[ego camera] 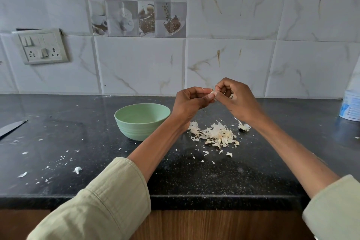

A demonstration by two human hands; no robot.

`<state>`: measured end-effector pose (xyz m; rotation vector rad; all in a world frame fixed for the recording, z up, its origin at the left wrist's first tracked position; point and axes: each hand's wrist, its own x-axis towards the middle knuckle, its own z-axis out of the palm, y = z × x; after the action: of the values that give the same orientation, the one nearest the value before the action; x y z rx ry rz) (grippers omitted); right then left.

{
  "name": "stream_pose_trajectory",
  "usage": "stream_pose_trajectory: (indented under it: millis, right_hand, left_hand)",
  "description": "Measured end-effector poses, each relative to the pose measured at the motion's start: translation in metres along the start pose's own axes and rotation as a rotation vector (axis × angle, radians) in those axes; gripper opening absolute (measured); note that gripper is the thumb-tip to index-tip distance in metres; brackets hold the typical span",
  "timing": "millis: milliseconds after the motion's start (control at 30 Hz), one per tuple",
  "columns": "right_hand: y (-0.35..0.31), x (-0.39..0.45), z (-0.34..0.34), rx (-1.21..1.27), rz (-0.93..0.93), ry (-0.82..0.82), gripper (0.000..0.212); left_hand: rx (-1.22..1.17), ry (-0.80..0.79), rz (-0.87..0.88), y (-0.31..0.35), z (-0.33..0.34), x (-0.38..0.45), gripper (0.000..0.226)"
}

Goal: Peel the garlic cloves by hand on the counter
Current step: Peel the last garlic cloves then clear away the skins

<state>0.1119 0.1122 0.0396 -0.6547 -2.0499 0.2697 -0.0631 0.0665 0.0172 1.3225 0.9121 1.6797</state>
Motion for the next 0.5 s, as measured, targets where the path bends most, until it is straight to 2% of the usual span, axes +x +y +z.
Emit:
stream_pose_trajectory:
  millis: [200,267,400,500]
  right_hand:
    - [-0.0023,-0.0021,0.0007,0.003,-0.011,-0.041,0.011]
    - [-0.0011,-0.0033,0.0021,-0.003,-0.016,-0.079,0.011]
    - [-0.0006,-0.0034,0.0020,-0.013,-0.010,-0.131,0.010]
    - [-0.0019,-0.0007,-0.0057,0.038,0.037,-0.100,0.025]
  left_hand:
    - [-0.181,-0.002,-0.095,-0.0002,0.0013,0.0022,0.010]
    - [-0.255,0.019,-0.112,0.0014,-0.0018,0.0053,0.013]
    - [-0.255,0.049,-0.091,0.0023,-0.0060,0.0075,0.018]
    - [-0.229,0.072,-0.094,0.0026,-0.0055,0.0081,0.022]
